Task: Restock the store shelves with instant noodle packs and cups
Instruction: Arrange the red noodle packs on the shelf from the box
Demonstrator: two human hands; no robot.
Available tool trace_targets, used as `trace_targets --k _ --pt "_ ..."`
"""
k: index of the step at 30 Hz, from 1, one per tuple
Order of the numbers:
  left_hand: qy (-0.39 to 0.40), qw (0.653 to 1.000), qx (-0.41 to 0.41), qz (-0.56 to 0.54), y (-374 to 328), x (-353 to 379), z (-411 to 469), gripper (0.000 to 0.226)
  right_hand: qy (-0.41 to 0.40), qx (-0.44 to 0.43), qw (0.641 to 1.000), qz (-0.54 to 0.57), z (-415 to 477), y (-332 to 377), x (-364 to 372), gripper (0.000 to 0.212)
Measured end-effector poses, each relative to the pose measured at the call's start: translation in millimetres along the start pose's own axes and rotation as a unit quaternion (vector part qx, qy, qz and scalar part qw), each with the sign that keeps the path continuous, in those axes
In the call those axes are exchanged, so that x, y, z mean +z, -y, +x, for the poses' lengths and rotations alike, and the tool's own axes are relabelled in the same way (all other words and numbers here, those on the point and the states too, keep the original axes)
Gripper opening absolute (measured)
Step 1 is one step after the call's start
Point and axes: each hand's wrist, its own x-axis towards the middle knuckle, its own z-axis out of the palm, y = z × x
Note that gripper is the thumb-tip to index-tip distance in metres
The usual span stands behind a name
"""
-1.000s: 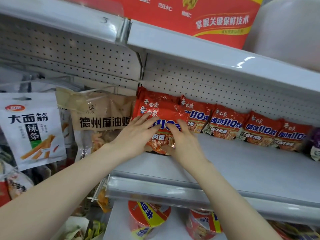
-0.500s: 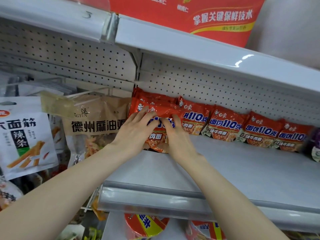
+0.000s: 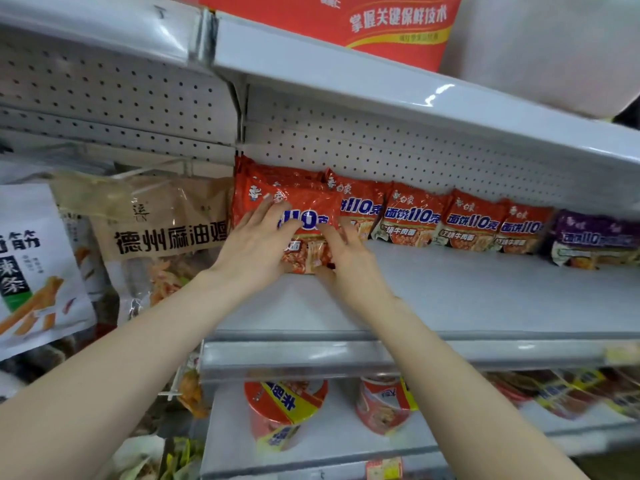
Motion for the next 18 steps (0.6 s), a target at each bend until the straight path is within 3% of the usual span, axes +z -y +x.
trace_targets --k 9,18 --pt "-0.044 0.987 0.068 -0.141 -71 -14 -8 0.068 -0.073 0.064 0.995 -0.032 -81 -29 -38 0.057" --pt "-0.055 0.962 0.142 -0.228 -173 19 -21 0.049 -0.163 0.124 0.976 -0.075 -190 -100 -86 0.039"
